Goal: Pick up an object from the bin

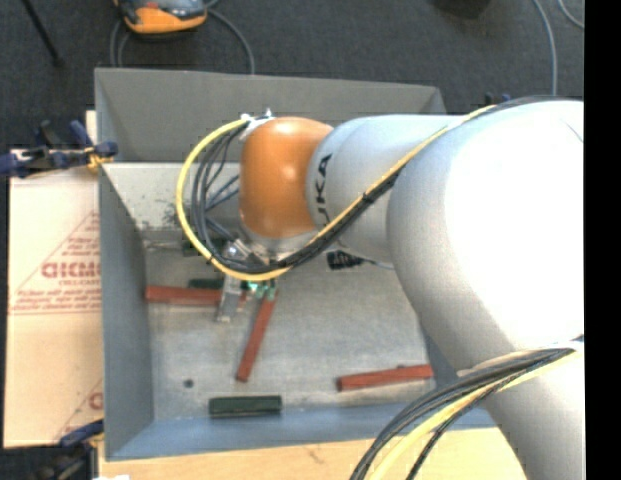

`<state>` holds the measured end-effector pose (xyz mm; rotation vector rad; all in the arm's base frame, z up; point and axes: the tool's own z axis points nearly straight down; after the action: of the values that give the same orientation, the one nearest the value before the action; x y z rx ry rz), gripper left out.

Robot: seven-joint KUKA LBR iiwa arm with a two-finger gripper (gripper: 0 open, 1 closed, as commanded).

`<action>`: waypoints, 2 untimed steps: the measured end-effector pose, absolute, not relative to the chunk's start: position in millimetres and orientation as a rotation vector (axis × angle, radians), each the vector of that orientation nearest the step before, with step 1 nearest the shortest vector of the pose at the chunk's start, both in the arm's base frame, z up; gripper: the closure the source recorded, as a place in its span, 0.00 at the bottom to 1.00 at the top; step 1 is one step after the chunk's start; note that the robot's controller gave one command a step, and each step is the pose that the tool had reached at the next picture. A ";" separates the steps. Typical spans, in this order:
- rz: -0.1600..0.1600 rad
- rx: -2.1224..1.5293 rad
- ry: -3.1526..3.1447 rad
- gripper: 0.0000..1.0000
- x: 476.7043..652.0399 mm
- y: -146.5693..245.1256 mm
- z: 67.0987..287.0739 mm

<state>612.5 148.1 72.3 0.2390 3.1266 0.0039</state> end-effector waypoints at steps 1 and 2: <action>0.004 0.240 3.126 1.00 612.5 148.1 72.3; 0.004 0.241 3.126 1.00 612.5 148.1 72.3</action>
Offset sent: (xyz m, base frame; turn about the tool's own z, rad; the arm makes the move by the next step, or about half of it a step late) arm 0.0000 0.0000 0.0000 0.0000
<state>612.5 148.1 72.3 0.2409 3.1263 0.0040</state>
